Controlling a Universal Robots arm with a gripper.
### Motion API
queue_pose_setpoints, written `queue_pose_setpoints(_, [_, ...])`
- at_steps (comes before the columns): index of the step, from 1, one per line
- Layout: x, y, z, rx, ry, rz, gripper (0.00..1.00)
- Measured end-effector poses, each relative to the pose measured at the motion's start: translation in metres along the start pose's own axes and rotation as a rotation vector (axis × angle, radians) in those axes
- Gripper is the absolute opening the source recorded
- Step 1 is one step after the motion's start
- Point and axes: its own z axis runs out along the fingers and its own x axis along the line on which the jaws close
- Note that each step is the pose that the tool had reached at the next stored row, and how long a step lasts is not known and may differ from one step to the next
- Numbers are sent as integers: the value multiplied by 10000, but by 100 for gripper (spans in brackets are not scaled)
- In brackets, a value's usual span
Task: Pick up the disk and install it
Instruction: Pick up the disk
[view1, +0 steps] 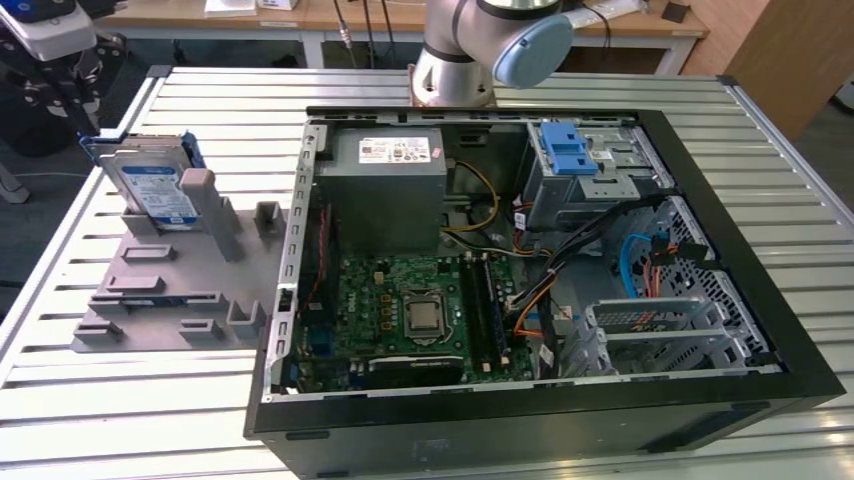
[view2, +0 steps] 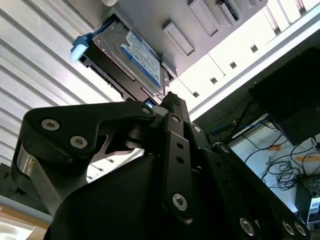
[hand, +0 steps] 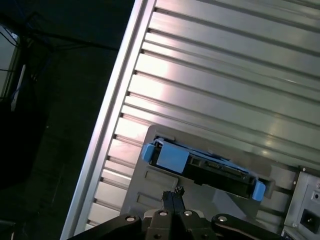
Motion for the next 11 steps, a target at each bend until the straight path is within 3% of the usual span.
queue_pose_setpoints(11, [2, 1, 0, 61, 22, -978, 11])
